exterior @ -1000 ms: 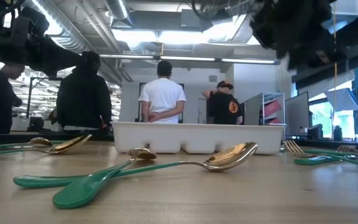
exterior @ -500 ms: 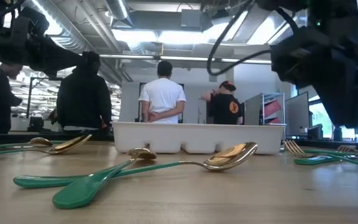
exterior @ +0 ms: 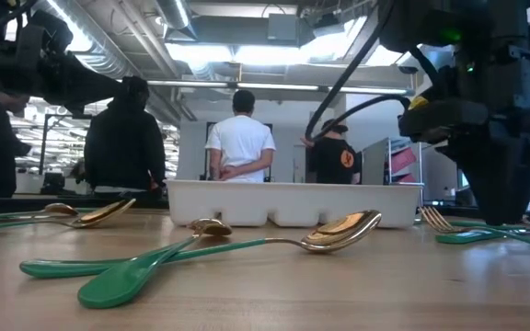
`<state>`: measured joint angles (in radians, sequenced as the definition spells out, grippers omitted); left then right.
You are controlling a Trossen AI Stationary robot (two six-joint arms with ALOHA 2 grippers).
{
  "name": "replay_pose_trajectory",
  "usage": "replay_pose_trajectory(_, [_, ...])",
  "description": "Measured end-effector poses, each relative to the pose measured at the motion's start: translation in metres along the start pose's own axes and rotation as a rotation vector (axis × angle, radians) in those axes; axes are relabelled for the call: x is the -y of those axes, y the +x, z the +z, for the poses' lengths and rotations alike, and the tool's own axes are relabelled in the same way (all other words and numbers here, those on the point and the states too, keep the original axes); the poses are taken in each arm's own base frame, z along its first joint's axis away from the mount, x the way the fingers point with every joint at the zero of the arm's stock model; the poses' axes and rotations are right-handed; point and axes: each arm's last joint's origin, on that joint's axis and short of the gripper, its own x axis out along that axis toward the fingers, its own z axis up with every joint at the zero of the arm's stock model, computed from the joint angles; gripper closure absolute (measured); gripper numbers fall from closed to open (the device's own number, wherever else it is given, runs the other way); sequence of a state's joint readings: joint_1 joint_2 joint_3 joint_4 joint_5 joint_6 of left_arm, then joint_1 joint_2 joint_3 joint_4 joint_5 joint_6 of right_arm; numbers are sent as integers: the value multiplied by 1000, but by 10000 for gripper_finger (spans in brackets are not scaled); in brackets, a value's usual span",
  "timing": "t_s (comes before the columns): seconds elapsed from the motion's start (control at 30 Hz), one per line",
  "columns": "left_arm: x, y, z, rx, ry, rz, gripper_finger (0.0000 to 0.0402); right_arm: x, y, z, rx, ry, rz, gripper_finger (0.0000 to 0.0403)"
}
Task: Sort silverware
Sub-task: Put the middle left fork into the silverware organizer
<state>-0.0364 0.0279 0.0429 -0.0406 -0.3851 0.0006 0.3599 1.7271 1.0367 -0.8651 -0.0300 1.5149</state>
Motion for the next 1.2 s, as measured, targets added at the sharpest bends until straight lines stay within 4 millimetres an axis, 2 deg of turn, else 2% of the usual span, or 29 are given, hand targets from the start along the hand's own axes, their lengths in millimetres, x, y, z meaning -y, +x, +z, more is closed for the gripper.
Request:
replay_pose_trajectory(0.3, [0, 0, 0, 0, 0, 0, 400, 0, 2, 0, 14, 0, -6, 292])
replay_pose_trajectory(0.53, [0, 0, 0, 0, 0, 0, 400, 2, 17, 0, -22, 1, 37, 292])
replay_pose_trajectory(0.77, [0, 0, 0, 0, 16, 0, 400, 4, 20, 0, -20, -3, 39, 294])
replay_pose_trajectory(0.87, [0, 0, 0, 0, 16, 0, 400, 5, 20, 0, -21, -6, 33, 313])
replay_pose_trajectory(1.07, [0, 0, 0, 0, 11, 0, 400, 6, 21, 0, -21, -23, 21, 386])
replay_pose_trajectory(1.2, [0, 0, 0, 0, 9, 0, 400, 6, 21, -1, -29, -35, 22, 380])
